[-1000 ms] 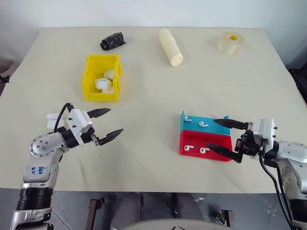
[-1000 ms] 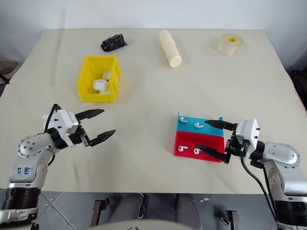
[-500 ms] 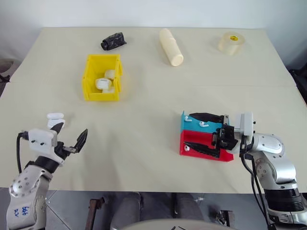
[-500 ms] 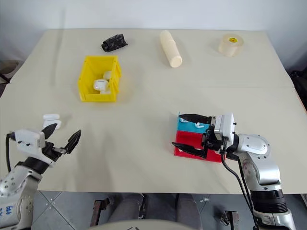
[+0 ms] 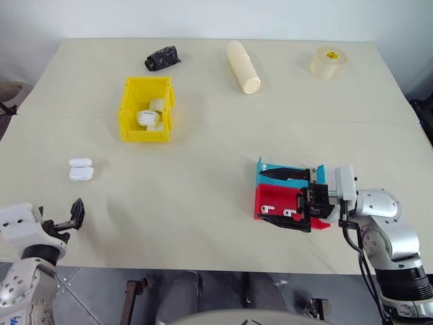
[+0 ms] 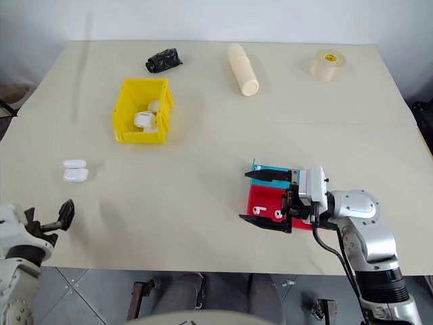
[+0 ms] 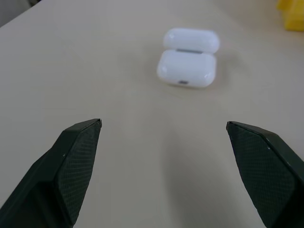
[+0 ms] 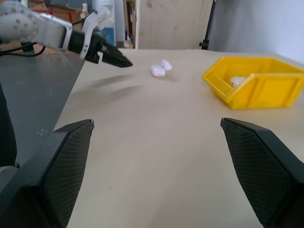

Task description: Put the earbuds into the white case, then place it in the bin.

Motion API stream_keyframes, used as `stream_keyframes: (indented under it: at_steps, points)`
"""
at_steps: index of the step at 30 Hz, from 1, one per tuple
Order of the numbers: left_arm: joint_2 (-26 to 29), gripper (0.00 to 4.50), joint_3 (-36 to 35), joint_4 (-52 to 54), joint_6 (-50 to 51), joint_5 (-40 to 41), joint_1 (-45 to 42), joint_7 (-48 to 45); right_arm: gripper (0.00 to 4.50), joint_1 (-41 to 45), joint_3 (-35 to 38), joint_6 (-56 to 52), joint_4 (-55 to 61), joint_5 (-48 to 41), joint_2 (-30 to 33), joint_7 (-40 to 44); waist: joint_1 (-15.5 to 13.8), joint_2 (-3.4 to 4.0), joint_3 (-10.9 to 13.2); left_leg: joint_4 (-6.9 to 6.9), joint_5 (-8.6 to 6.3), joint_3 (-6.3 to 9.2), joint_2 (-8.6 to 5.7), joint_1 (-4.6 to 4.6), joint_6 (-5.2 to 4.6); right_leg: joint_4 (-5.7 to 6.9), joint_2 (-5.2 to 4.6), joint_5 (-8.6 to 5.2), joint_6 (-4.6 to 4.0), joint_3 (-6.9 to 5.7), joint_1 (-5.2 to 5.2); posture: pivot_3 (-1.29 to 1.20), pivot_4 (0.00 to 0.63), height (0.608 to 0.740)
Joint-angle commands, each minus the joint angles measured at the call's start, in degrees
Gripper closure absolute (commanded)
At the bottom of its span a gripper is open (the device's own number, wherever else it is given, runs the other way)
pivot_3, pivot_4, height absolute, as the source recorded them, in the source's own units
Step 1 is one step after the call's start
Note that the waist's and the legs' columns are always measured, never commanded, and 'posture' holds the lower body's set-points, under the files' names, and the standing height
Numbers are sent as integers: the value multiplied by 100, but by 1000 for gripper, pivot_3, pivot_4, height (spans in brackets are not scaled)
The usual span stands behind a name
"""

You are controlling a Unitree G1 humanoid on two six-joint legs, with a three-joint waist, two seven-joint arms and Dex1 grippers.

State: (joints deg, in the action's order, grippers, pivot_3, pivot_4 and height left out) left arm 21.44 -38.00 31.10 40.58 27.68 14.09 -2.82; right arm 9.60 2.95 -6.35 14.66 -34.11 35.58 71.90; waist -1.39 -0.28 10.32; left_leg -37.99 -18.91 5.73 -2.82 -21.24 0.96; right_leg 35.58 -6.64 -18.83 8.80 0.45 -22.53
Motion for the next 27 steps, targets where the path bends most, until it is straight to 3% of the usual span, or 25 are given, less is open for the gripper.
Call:
stream_keyframes:
  at_steps: [1,5,10,17,27]
  points:
    - [712,22,-140,0,1112,148,-574,183,0,-128,223,-63,57,-138,167,45,-2,0,0,0,0,0,-1,1,0,2,0,0,0,0,0,0,150,740]
    - [1277,22,-171,-392,2114,390,-1419,123,0,-227,222,-118,185,-177,217,-15,10,0,0,0,0,1,-4,2,1,8,-1,-1,-2,1,-2,0,150,740]
    - [2349,22,444,-1582,3787,216,-2829,27,0,-417,192,-144,475,-176,114,-250,28,0,0,2,-2,3,0,0,10,22,7,-7,-13,-1,-15,0,150,740]
    - [2959,22,1273,-2423,4373,108,-3528,-496,0,-538,148,-176,726,-188,65,-437,110,-1,0,7,-2,1,-1,-1,12,31,2,-8,-15,3,-23,0,150,740]
    - [3106,22,1899,-3197,4183,-321,-4069,-883,0,-631,135,-191,910,-180,28,-567,137,-1,0,6,-1,1,1,-2,16,33,3,-9,-16,2,-25,0,150,740]
